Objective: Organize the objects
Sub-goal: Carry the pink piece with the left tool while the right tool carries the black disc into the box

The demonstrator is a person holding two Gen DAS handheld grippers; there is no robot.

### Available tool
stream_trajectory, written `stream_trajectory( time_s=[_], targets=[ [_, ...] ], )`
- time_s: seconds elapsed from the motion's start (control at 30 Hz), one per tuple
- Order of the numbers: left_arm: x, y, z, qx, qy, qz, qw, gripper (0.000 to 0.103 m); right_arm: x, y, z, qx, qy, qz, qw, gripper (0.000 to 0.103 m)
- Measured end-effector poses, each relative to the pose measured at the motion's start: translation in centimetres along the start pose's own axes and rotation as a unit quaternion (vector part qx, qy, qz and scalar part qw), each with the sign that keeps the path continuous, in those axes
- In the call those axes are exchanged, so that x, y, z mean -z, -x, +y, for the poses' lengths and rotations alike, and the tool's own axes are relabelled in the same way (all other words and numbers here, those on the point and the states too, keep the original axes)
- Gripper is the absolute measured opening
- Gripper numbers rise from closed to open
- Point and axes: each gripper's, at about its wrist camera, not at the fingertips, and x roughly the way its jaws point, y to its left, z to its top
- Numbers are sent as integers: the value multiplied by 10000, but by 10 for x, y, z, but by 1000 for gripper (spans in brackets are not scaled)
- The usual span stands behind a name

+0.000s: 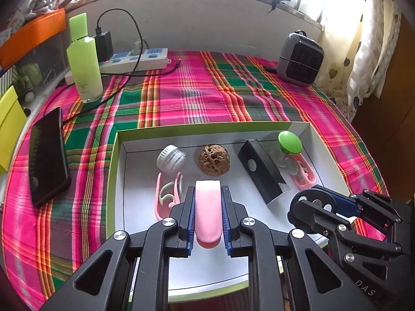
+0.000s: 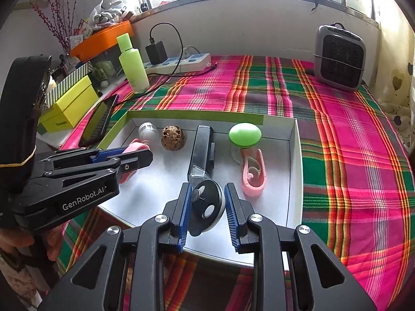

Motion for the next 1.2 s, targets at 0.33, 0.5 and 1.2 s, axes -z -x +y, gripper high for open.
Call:
stream_trajectory(
  time_s=[0.33, 0.5, 1.2],
  targets=[
    [-3, -13, -3, -69, -27, 98, 9999, 16, -1, -11, -6, 76, -7, 133, 9999, 27],
    [-4, -18, -5, -92, -79, 100, 9999, 16, -3, -13, -9, 106, 9, 107, 9999, 27],
    [-9, -26, -8, -186, -87, 99, 9997, 16, -5, -19, -11, 345, 144, 25, 9993, 27]
  ],
)
